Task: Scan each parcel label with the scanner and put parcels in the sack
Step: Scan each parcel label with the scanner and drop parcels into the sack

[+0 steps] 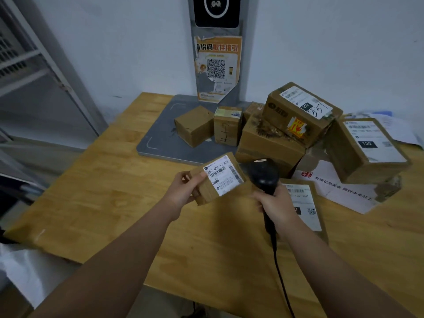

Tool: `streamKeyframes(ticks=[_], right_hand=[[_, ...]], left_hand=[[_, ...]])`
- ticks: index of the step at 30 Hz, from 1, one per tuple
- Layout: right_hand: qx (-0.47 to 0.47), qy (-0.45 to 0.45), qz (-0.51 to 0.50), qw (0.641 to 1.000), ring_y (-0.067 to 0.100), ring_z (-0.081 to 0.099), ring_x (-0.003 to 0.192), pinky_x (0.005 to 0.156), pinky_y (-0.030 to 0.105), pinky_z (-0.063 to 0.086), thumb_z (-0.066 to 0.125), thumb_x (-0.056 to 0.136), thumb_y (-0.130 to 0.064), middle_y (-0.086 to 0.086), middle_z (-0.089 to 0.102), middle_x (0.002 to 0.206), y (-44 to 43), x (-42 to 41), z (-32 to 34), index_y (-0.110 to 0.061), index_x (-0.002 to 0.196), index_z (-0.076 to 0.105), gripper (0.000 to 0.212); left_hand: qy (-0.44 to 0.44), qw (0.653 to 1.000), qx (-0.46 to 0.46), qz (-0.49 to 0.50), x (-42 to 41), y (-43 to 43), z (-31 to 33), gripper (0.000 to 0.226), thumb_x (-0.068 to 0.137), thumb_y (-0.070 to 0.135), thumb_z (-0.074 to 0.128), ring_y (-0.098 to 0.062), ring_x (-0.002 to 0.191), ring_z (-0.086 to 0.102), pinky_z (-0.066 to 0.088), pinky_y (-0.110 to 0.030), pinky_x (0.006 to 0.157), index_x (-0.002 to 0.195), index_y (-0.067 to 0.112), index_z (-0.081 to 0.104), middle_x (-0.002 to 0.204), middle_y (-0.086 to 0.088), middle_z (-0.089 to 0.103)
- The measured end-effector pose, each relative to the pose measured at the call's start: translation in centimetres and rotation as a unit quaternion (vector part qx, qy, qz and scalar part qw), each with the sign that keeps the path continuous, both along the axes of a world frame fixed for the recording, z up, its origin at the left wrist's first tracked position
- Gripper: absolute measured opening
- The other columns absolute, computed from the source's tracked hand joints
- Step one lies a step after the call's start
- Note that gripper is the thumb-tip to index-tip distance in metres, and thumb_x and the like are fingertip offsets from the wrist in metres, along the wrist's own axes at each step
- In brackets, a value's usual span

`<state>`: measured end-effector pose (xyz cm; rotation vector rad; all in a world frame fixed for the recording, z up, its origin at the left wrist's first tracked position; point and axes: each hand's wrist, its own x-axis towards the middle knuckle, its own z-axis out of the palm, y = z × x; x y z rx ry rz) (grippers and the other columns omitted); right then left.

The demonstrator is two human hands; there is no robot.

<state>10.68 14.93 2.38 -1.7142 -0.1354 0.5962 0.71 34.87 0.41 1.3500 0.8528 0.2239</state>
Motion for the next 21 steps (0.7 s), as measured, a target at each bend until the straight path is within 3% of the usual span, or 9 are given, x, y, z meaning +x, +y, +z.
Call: streamKeyframes(ticks=[2,5,7,11,15,21], right_hand=[[-0.046,-0.041,0.054,0.997,0.017,0.054,0.054,0.056,0.032,0.047,0.069,0.079,-0.005,0.006,0.056,0.059,0.0,-0.6,0.4,-0.012,0.080,0.060,0.011],[-0.054,-0.071,0.101,0.991,0.013,0.050,0.041,0.049,0.027,0.045,0.070,0.083,-0.015,0.007,0.052,0.049,0.0,-2.1,0.8,-0.007,0.061,0.058,0.026],[-0.066,-0.083,0.115,0.988,0.010,0.051,0.038,0.046,0.024,0.044,0.072,0.084,-0.027,0.002,0.054,0.048,0.1,-2.7,1.0,-0.008,0.063,0.060,0.030],[-0.091,-0.079,0.120,0.985,0.007,0.053,0.039,0.045,0.020,0.044,0.072,0.084,-0.036,-0.002,0.056,0.054,0.2,-3.1,1.1,-0.004,0.098,0.062,0.036],[-0.091,-0.069,0.125,0.986,0.012,0.050,0.038,0.046,0.026,0.045,0.070,0.085,-0.031,0.000,0.051,0.046,0.0,-3.1,1.5,-0.009,0.075,0.059,0.027],[-0.112,-0.075,0.144,0.980,0.006,0.048,0.035,0.046,0.020,0.043,0.063,0.084,-0.013,-0.005,0.048,0.038,-0.3,-3.4,2.0,-0.012,0.061,0.053,0.026]], left_hand=[[-0.007,1.000,-0.002,0.001,0.1,0.5,-0.1,0.057,0.084,0.044,0.069,-0.020,0.113,0.056,0.052,-0.036,0.088,0.130,0.027,0.040,0.129,-0.004,0.053],[-0.006,1.000,0.014,-0.013,0.3,0.7,-0.3,0.059,0.084,0.048,0.067,-0.021,0.118,0.053,0.050,-0.044,0.093,0.133,0.033,0.038,0.134,0.001,0.049],[-0.018,1.000,0.005,-0.008,0.4,0.8,-0.5,0.056,0.085,0.046,0.067,-0.021,0.119,0.052,0.049,-0.043,0.090,0.133,0.033,0.040,0.135,0.001,0.049],[-0.028,1.000,-0.007,0.003,0.7,0.8,-0.7,0.055,0.085,0.039,0.070,-0.021,0.118,0.053,0.048,-0.045,0.093,0.132,0.032,0.044,0.135,0.000,0.051],[-0.030,0.999,-0.009,0.013,1.1,1.0,-0.7,0.052,0.085,0.037,0.070,-0.022,0.119,0.052,0.048,-0.043,0.091,0.130,0.033,0.043,0.135,-0.002,0.049],[-0.018,1.000,-0.012,0.021,1.0,1.6,-0.6,0.057,0.086,0.037,0.069,-0.024,0.121,0.049,0.047,-0.043,0.091,0.134,0.033,0.039,0.136,-0.004,0.048]])
